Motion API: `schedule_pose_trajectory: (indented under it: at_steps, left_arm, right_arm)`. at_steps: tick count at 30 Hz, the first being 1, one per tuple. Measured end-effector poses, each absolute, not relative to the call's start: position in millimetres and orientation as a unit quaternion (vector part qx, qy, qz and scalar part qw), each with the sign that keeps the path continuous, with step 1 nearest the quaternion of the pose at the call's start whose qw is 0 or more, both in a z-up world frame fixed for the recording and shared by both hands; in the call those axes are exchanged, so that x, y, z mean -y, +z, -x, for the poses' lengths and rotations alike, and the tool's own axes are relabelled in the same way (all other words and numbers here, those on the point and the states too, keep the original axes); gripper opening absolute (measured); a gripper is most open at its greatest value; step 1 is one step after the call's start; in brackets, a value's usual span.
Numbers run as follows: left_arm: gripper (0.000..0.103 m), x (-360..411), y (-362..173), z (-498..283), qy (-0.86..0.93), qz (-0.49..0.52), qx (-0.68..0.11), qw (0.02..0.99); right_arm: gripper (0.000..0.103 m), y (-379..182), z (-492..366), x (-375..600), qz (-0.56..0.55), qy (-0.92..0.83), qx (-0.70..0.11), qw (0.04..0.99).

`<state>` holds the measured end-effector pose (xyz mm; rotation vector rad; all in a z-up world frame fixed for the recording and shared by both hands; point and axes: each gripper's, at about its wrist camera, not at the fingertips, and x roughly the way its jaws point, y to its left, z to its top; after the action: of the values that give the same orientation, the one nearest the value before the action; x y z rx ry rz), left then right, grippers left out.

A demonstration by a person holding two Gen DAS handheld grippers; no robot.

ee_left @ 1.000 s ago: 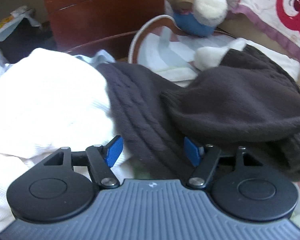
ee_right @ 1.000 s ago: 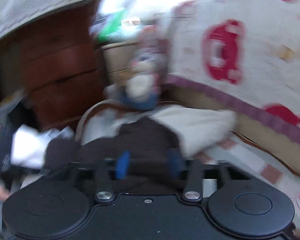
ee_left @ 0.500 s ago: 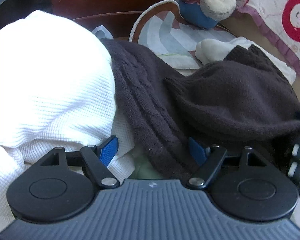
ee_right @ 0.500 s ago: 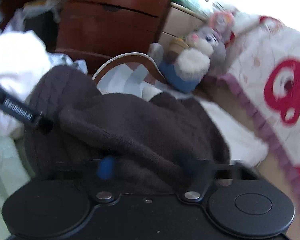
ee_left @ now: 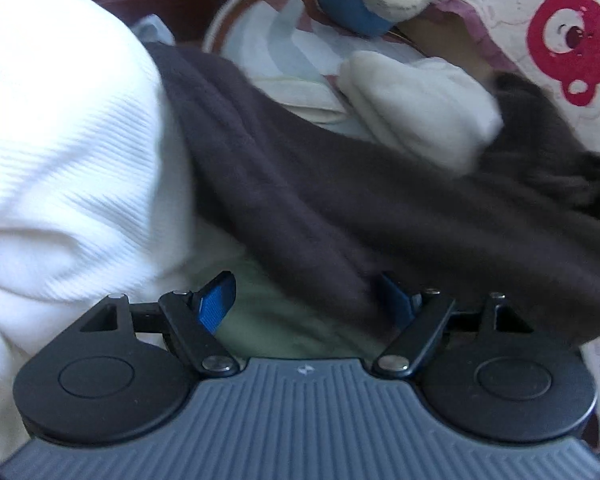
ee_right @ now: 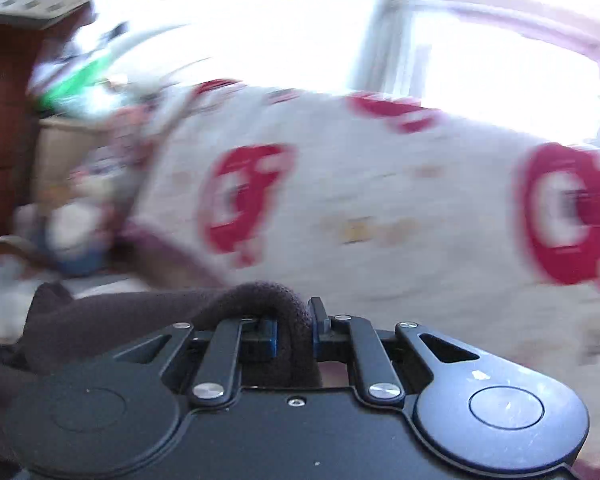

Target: Fold clothes

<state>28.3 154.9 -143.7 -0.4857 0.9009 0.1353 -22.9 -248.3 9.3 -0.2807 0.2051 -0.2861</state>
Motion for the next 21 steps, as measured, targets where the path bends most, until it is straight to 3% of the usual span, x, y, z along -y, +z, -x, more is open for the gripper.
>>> schedule_pose_trajectory:
  at_steps: [5, 8, 15, 21]
  left_arm:
    - [0.083, -143.0, -137.0, -29.2, 0.028, 0.253, -0.421, 0.871]
    - [0.083, -137.6, -138.5, -30.3, 0.015, 0.261, -0.424, 0.867]
    - [0.083, -113.2, -161.4, -31.5, 0.009, 0.265, -0.476, 0.838]
    - [0.083, -91.7, -165.5, -28.4, -0.006, 0.243, -0.497, 0.833]
  right_arm:
    - [0.013, 20.9, 94.7, 328.1, 0.107, -0.280, -0.097, 0.949]
    - [0.008, -7.3, 137.3, 373.8, 0.055, -0.333, -0.157, 0.928]
    - [0.009, -98.5, 212.7, 450.1, -0.123, -0.340, -0.309, 0.880]
    - [0.011, -124.8, 234.7, 456.6, -0.159, -0.303, -0.315, 0.885]
